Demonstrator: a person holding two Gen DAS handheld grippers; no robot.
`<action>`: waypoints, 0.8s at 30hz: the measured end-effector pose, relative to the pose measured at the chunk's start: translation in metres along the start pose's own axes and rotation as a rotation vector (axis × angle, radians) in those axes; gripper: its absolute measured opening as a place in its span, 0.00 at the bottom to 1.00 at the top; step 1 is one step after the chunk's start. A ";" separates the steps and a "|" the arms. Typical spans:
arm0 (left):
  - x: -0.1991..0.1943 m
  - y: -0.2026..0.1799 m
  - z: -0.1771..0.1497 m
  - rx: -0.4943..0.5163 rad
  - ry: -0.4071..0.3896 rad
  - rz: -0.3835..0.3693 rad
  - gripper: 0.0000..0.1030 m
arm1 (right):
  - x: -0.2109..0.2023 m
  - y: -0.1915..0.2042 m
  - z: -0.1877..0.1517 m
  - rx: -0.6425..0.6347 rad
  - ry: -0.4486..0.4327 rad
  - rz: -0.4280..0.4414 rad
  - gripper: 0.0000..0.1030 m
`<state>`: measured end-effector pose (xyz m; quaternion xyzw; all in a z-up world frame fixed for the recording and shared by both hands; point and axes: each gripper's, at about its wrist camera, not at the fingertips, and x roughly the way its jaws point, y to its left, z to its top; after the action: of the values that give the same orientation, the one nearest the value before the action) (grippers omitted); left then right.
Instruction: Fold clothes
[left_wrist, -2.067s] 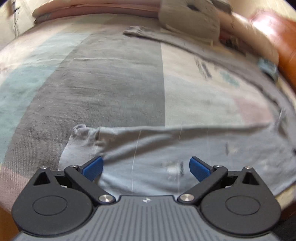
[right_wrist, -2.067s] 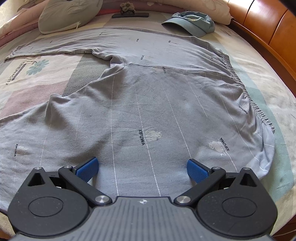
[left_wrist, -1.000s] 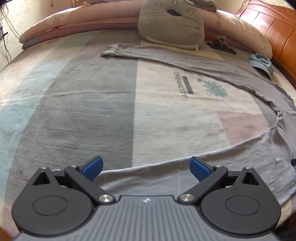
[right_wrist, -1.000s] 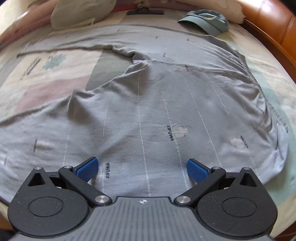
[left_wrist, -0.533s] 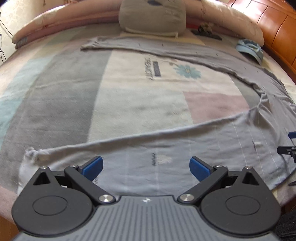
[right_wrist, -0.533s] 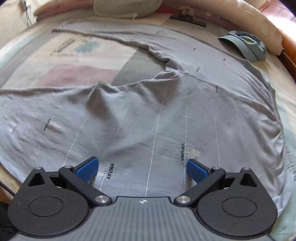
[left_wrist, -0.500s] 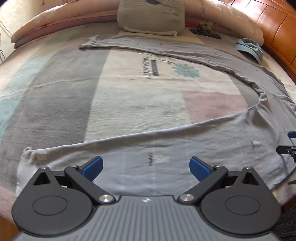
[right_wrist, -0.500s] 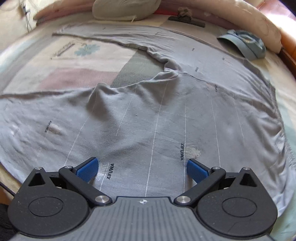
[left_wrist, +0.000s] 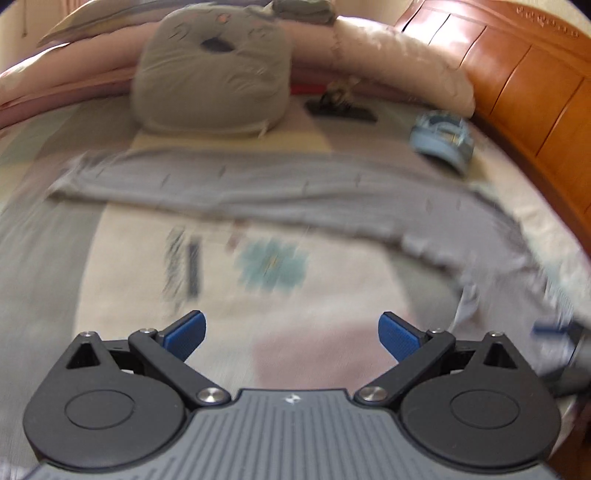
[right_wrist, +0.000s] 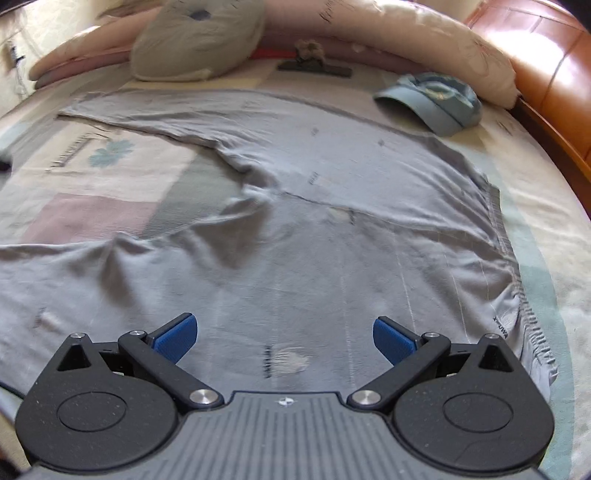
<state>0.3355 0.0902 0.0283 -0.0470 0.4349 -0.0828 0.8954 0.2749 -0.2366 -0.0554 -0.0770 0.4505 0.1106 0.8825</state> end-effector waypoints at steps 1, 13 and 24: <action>0.008 -0.003 0.016 -0.005 -0.008 -0.016 0.97 | 0.006 -0.001 -0.002 0.005 0.013 -0.006 1.00; 0.168 -0.005 0.133 -0.216 0.058 -0.085 0.97 | 0.007 -0.011 -0.021 0.049 -0.062 0.038 1.00; 0.234 0.013 0.145 -0.305 0.058 -0.034 0.99 | 0.004 -0.016 -0.029 0.000 -0.093 0.090 1.00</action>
<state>0.5936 0.0608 -0.0643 -0.1873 0.4672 -0.0321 0.8635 0.2591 -0.2588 -0.0755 -0.0515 0.4121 0.1536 0.8966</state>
